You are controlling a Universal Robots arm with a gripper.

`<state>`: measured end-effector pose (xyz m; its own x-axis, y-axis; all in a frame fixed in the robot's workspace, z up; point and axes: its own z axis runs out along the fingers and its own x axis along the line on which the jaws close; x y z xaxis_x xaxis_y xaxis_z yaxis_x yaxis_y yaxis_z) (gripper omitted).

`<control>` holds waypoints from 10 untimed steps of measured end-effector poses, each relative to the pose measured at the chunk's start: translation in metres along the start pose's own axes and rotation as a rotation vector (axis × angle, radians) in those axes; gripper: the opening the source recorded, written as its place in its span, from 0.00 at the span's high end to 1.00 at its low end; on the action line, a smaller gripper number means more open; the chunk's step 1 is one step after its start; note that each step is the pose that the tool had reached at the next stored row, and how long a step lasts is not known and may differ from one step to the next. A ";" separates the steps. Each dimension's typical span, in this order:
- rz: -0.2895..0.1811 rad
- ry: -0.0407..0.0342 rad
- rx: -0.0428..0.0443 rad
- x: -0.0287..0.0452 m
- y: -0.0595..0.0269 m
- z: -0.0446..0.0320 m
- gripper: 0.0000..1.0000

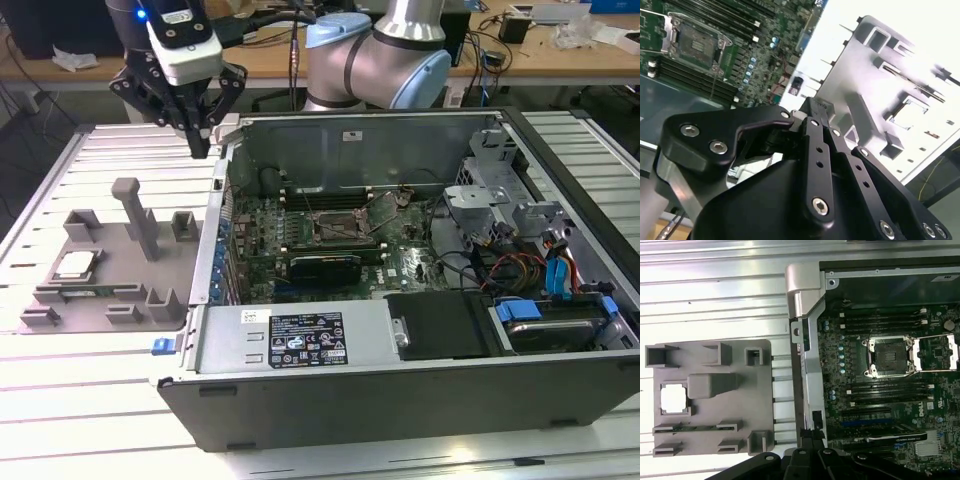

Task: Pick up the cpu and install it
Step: 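Reach for the cpu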

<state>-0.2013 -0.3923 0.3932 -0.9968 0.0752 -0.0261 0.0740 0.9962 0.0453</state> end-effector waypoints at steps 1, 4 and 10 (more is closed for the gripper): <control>0.000 -0.0004 0.0000 0.0056 0.0005 -0.0001 0.89; 0.000 -0.0011 -0.0001 0.0139 0.0011 -0.0003 0.89; 0.000 -0.0023 -0.0002 0.0279 0.0021 -0.0005 0.89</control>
<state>-0.2290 -0.3881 0.3930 -0.9968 0.0753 -0.0284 0.0739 0.9962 0.0455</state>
